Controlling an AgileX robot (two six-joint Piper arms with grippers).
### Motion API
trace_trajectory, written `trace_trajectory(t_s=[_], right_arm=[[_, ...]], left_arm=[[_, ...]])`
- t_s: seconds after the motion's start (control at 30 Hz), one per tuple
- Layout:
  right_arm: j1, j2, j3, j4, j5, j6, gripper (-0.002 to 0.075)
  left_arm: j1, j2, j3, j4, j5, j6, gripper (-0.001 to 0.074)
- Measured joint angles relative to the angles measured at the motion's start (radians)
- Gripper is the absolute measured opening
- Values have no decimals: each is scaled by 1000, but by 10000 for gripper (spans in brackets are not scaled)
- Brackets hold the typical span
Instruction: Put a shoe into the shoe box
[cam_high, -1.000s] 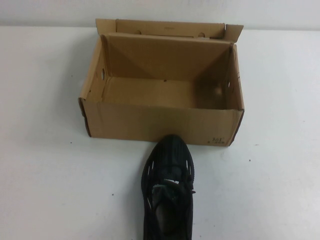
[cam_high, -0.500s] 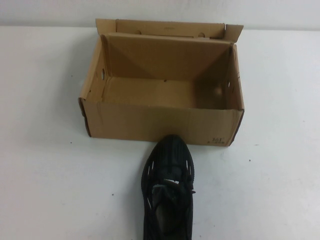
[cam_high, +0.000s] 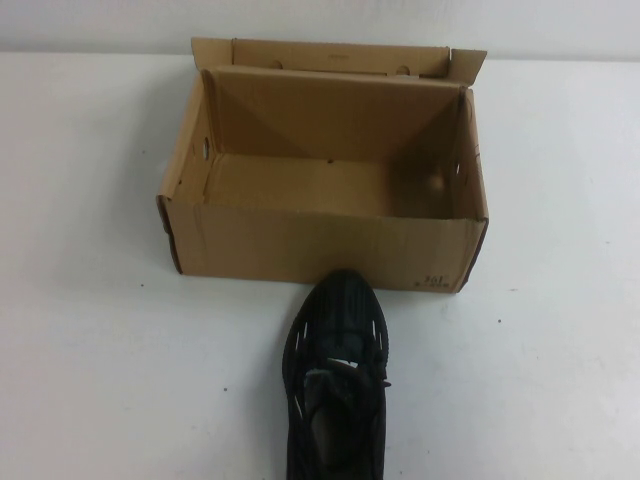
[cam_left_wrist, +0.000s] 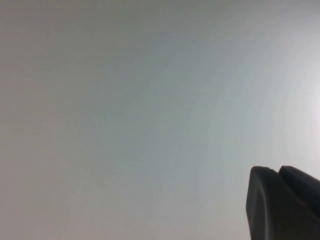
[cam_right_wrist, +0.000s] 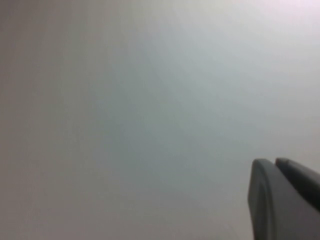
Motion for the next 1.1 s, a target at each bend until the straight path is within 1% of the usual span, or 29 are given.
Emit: trace_trajectory(t_s=[0.13,0.2,0.27,0.4,0.5,0.63,0.87,0.97,1.1], right_arm=[[0,80,-2,19,171,0,-17],[0,121,-2,19,225,-3,-17],[0,154,-2,19,254,-46,-17],[0,188,-2,-12,268,-214,-17],[0,188,-2,-26,233,-265,-17],[0,188,-2,-30,203,-282,-17],[0,193,0,-47,211,-286,-17],[0,213,0,-64,237,-286,-17],[0,268,0,-66,315,-286,-17]], left_arm=[[0,0,0,-2,145,-5,-4],[0,0,0,0,183,-5,-4],[0,0,0,12,201,-5,-4],[0,0,0,50,208,-5,-4],[0,0,0,55,208,-5,-4],[0,0,0,60,208,-5,-4],[0,0,0,60,176,-5,-4],[0,0,0,60,189,-5,-4],[0,0,0,60,252,-29,-4]])
